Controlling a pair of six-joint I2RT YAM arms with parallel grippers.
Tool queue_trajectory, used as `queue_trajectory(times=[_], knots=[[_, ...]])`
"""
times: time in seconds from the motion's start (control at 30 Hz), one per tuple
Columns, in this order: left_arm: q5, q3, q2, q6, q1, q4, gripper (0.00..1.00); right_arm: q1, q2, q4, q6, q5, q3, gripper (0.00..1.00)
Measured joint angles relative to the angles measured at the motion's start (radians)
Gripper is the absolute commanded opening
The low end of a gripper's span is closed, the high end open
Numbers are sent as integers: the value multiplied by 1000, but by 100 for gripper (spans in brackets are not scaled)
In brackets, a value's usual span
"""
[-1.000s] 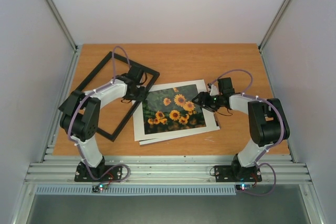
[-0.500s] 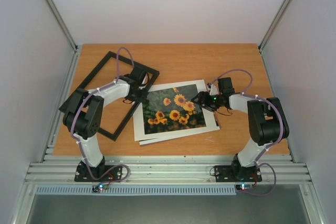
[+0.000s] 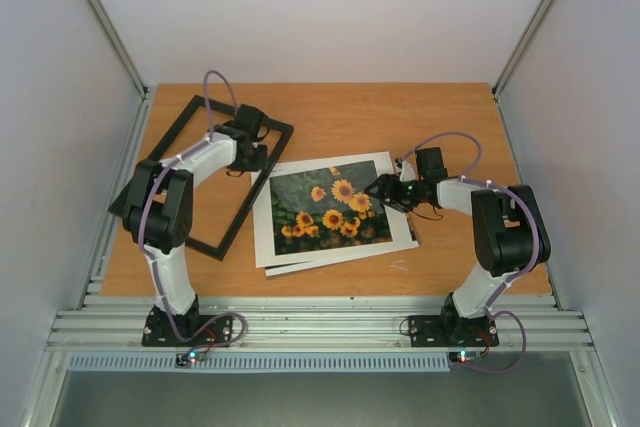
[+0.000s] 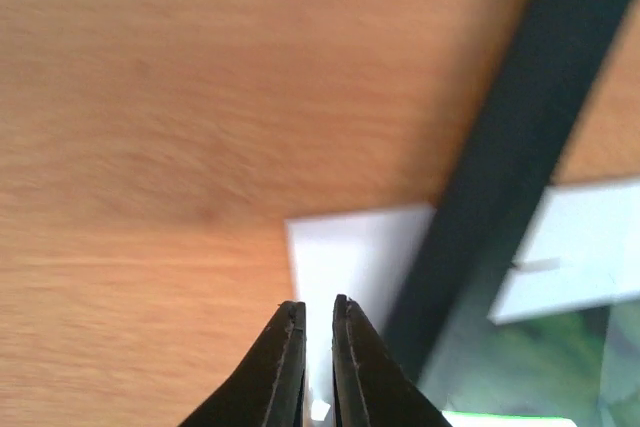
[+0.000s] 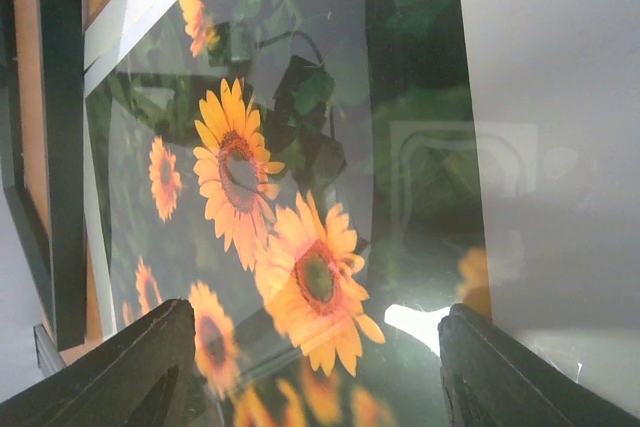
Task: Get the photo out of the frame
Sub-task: Move the photo frame item to the center of the board.
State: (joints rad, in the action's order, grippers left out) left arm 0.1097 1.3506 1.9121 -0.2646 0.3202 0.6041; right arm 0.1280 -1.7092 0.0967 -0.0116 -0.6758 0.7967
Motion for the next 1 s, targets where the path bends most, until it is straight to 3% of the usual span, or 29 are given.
queue_trajectory(times=[0.13, 0.33, 0.53, 0.73, 1.0], knots=[[33, 61, 19, -18, -63, 12, 11, -3, -2, 0, 0, -4, 0, 68], [11, 88, 28, -42, -94, 13, 42, -6, -6, 0, 0, -11, 3, 68], [-62, -39, -33, -13, -31, -18, 52, -6, -8, -1, 0, -14, 4, 68], [-90, -107, -34, 8, 2, -33, 50, -10, -19, -16, 0, -28, 6, 68], [-78, -124, -18, 48, 13, -40, 19, -10, -22, -24, 0, -31, 6, 68]])
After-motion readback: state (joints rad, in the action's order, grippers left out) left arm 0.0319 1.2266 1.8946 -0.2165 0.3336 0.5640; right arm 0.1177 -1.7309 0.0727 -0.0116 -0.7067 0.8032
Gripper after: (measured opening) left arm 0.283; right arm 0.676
